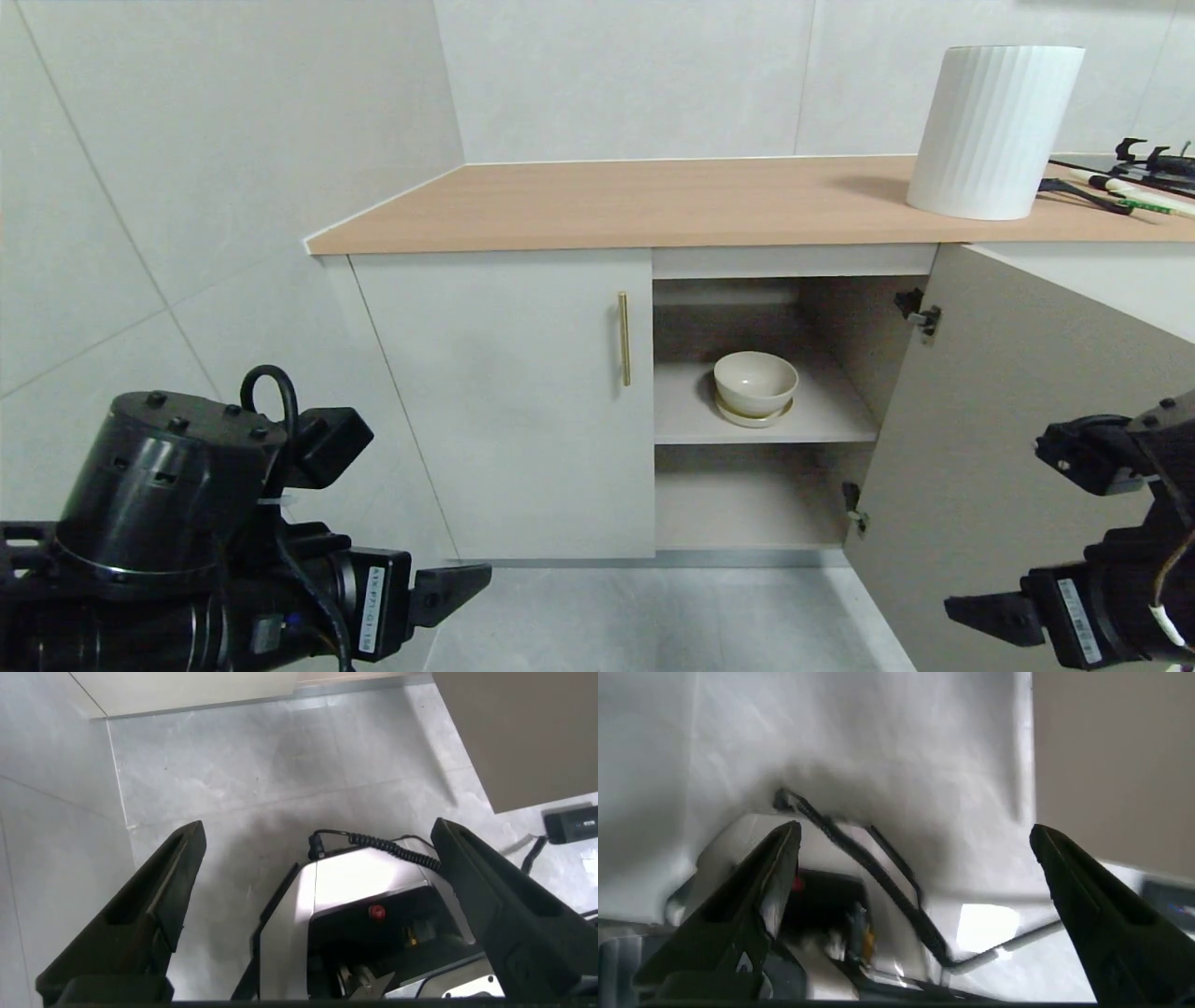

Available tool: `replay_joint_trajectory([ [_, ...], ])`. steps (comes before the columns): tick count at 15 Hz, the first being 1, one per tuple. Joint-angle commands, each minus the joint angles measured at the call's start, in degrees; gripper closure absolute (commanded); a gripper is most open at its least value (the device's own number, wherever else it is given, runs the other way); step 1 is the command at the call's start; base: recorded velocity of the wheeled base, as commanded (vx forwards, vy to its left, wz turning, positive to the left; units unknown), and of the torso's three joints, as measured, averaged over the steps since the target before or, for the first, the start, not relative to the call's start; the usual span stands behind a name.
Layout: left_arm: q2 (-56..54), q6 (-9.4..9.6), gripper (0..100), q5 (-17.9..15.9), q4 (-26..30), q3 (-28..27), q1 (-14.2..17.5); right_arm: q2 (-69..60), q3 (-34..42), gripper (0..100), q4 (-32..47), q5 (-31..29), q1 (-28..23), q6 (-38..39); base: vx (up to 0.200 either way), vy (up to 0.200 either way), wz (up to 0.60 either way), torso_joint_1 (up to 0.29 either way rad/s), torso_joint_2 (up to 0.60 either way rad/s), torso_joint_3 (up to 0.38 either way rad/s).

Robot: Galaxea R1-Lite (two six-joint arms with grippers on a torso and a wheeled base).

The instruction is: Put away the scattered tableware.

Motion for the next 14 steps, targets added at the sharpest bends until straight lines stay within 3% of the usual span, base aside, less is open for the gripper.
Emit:
replay_joint_trajectory([
  [1,0.17,-0.01,0,0.12,0.02,0.01,0.0,-4.52,-0.28,0,4.73,0.05,0.02,-2.99,0.0,-0.2,0.0,-0.002,0.0,0.007],
  [8,0.17,-0.01,0,0.21,0.02,0.01,0.0,-10.41,-0.46,0,17.82,0.14,0.02,-11.26,0.0,-0.2,0.0,0.002,0.0,0.002],
  [14,0.17,-0.01,0,0.12,0.02,0.01,0.0,-11.64,-4.41,0,28.2,-0.03,-0.16,-11.78,0.0,-0.2,0.0,0.003,0.0,0.003],
])
